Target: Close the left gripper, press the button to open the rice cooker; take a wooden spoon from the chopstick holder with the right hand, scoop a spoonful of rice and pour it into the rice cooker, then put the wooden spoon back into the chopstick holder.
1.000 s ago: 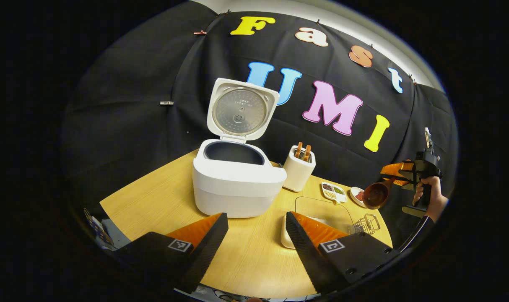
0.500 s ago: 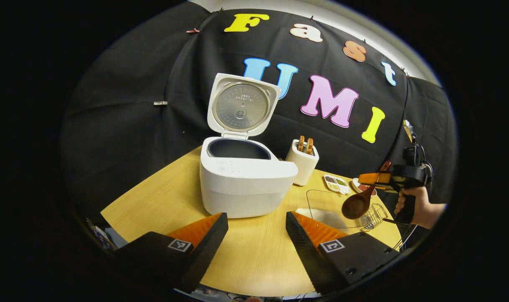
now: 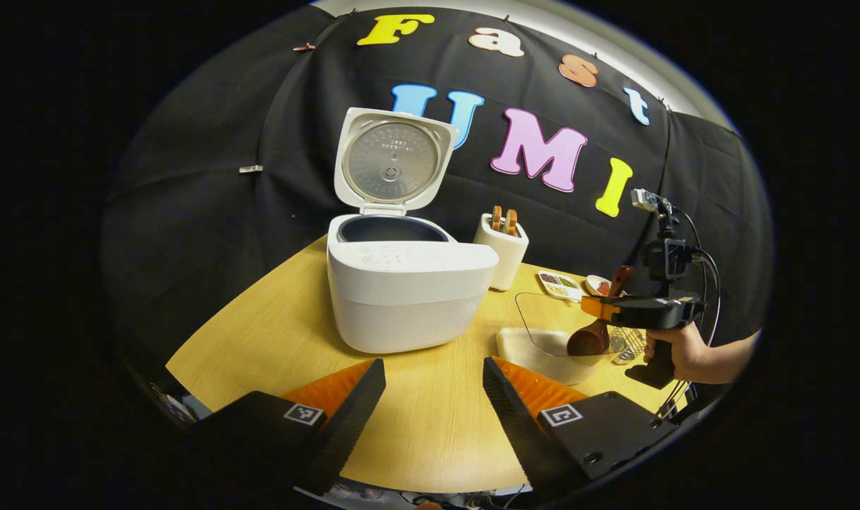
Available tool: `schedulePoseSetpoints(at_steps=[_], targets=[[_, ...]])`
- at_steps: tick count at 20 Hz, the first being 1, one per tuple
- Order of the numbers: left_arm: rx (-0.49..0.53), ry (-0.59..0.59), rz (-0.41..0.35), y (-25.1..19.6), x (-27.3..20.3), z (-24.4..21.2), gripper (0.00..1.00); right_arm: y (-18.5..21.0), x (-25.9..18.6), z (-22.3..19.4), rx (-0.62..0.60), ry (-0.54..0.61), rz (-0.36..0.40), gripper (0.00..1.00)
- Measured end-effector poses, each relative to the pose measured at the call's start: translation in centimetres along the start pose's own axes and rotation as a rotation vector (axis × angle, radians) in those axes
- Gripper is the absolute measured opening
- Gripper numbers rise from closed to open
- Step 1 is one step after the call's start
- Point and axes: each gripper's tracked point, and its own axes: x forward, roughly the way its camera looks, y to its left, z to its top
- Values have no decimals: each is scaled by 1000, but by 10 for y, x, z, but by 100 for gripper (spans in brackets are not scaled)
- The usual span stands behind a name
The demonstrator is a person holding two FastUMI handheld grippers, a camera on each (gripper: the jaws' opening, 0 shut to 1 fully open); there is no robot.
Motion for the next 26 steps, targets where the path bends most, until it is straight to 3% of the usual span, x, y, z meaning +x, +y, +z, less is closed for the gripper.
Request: schedulePoseSetpoints(at_steps=[10,13,20,26], targets=[[-36,-11,9,20,-10,2,95,63,-14,-17,334,142,63,18],[-63,-2,16,29,-12,-2,95,69,-11,-14,498,187,85,17],[-92,3,21,34,-6,-2,95,60,-12,-21,822,285,118,18],[-71,-8,11,26,1,8,95,26,-17,-26,979,297,83,17]])
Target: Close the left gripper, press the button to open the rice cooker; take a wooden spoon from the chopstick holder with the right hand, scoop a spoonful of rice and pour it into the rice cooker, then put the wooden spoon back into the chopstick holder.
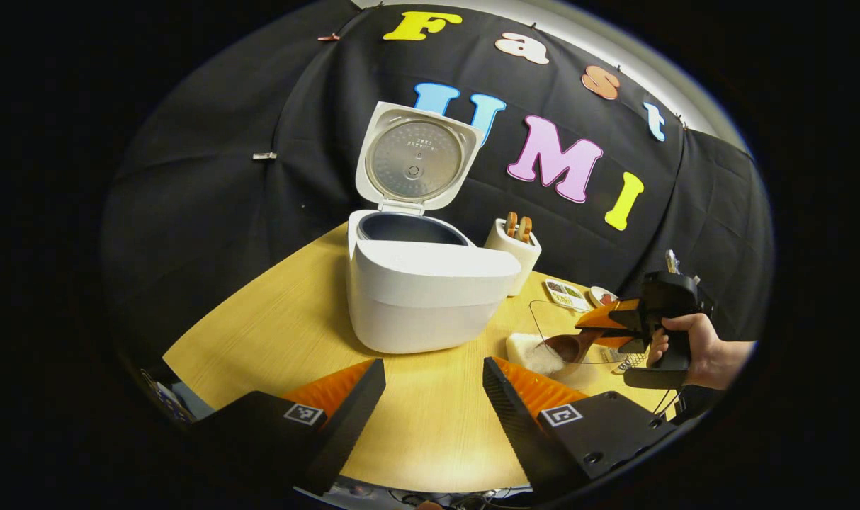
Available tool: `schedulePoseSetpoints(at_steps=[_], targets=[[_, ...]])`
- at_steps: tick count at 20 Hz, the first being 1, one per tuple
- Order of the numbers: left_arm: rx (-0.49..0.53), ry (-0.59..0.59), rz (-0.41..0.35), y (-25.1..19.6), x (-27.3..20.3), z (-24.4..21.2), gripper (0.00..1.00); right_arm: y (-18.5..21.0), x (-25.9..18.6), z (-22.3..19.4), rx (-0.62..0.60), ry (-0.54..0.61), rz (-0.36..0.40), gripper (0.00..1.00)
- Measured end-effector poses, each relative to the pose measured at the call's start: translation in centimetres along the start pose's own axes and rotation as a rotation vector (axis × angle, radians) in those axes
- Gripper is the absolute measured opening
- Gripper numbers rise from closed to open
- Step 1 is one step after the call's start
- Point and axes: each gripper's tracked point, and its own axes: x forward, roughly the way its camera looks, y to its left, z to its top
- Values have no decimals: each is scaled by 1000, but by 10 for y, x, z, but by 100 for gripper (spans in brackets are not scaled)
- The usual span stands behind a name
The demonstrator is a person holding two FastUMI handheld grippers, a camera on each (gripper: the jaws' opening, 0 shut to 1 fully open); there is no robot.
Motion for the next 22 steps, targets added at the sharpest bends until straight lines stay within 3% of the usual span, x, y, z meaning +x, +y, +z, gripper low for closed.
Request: schedulePoseSetpoints(at_steps=[8,14,22], targets=[[-4,-2,3,-6,-2,3,96,-8,-23,44,166,-31,21,17],[-20,-14,11,-7,-8,10,95,15,-36,67,268,-26,69,17],[-22,-59,30,6,-19,27,96,106,-48,91,308,-25,199,17]])
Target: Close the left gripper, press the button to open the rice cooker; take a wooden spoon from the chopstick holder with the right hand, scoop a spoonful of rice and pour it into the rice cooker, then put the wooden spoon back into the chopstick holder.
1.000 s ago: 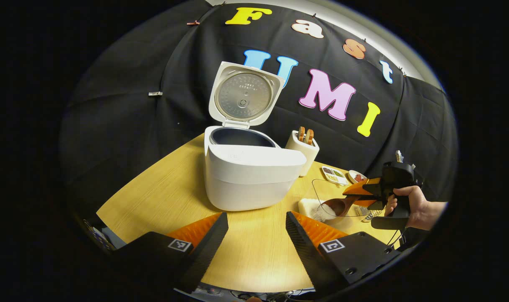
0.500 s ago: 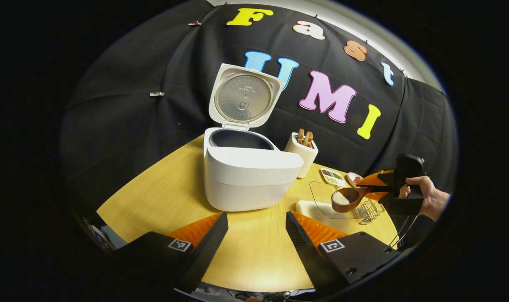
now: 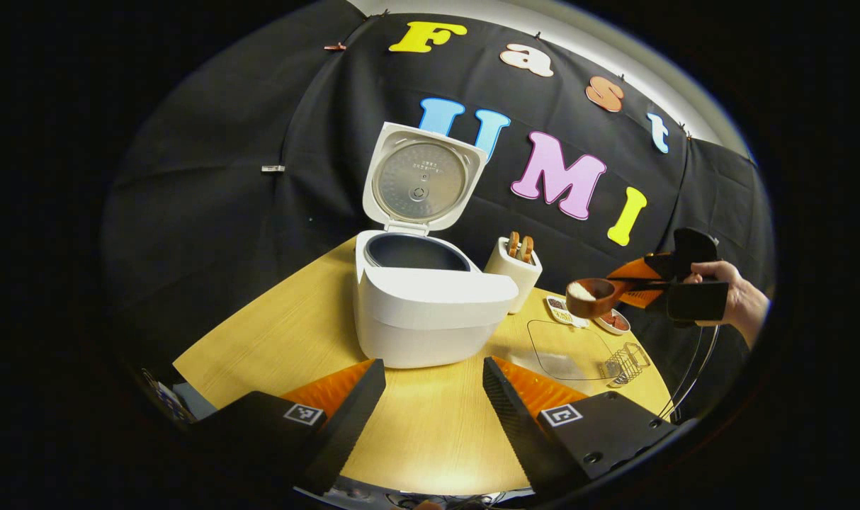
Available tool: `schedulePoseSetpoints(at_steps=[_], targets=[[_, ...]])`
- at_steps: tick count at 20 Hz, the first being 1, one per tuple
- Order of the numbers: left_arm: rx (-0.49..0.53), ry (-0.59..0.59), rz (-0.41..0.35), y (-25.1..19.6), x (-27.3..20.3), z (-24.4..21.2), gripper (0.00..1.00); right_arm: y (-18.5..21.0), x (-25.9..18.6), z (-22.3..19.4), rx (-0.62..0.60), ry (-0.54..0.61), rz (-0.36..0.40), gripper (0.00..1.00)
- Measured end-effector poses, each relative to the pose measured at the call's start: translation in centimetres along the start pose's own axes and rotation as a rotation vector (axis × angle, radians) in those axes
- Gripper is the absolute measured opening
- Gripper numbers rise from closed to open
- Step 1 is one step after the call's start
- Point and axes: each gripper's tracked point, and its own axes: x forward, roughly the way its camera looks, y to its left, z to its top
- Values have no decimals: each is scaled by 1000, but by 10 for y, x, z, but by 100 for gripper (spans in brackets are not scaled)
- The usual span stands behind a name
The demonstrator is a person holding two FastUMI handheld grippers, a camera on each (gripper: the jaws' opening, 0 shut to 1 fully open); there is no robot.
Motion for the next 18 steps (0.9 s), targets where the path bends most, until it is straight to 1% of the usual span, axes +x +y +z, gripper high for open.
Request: schedulePoseSetpoints(at_steps=[3,6,10,15,18], targets=[[-17,-11,15,11,-3,4,96,35,8,-15,24,27,44,17],[-34,-12,32,22,-4,4,95,63,23,-29,26,43,69,17],[-45,-19,63,42,-6,5,96,96,47,-60,23,76,92,17],[-88,-20,102,63,-7,2,96,124,75,-95,-17,83,104,17],[-84,-18,118,71,-9,2,96,134,99,-118,-94,76,109,17]])
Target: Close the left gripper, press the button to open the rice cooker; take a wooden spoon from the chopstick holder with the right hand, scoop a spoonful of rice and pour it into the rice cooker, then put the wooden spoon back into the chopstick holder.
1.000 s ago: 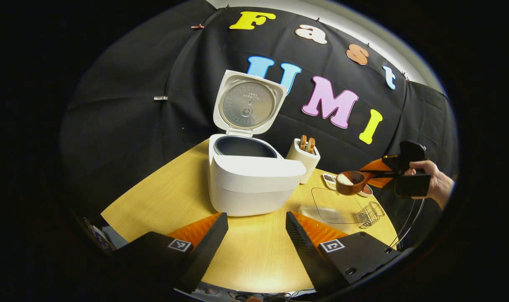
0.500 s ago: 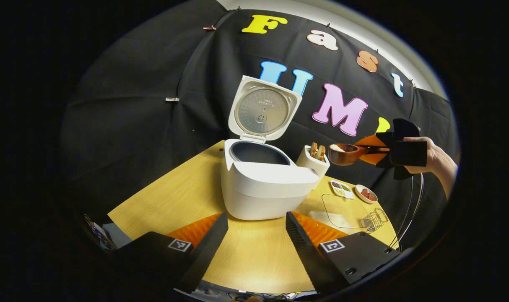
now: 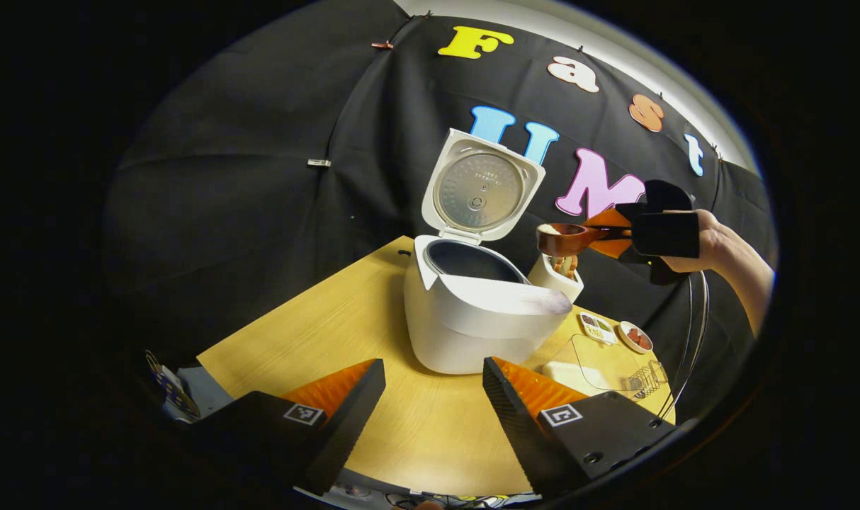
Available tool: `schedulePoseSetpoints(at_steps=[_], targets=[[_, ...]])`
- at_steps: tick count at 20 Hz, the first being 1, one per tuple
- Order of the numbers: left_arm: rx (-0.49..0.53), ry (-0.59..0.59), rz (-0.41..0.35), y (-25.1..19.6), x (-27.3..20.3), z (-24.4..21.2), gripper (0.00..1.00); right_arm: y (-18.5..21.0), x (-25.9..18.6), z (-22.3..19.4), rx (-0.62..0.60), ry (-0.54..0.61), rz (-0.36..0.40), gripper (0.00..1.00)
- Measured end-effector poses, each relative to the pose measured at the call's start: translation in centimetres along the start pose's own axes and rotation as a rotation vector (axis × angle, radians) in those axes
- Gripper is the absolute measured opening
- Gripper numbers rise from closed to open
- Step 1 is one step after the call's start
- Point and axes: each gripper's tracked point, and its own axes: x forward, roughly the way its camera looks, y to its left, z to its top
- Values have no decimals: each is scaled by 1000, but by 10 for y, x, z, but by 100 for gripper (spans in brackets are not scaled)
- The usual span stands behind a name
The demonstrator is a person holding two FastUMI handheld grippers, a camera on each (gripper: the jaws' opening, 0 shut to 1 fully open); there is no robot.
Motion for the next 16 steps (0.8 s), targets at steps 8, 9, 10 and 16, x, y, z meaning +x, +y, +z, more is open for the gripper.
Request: schedulePoseSetpoints(at_steps=[8,9,10,16], targets=[[-5,7,36,15,-10,-4,96,32,45,-30,-424,-100,42,17],[-12,12,35,15,-11,-7,96,35,48,-34,-483,-114,46,17],[-15,14,36,14,-12,-8,96,36,52,-41,-540,-118,57,17],[5,19,46,22,-15,-13,96,28,70,-69,-786,-103,75,17]])
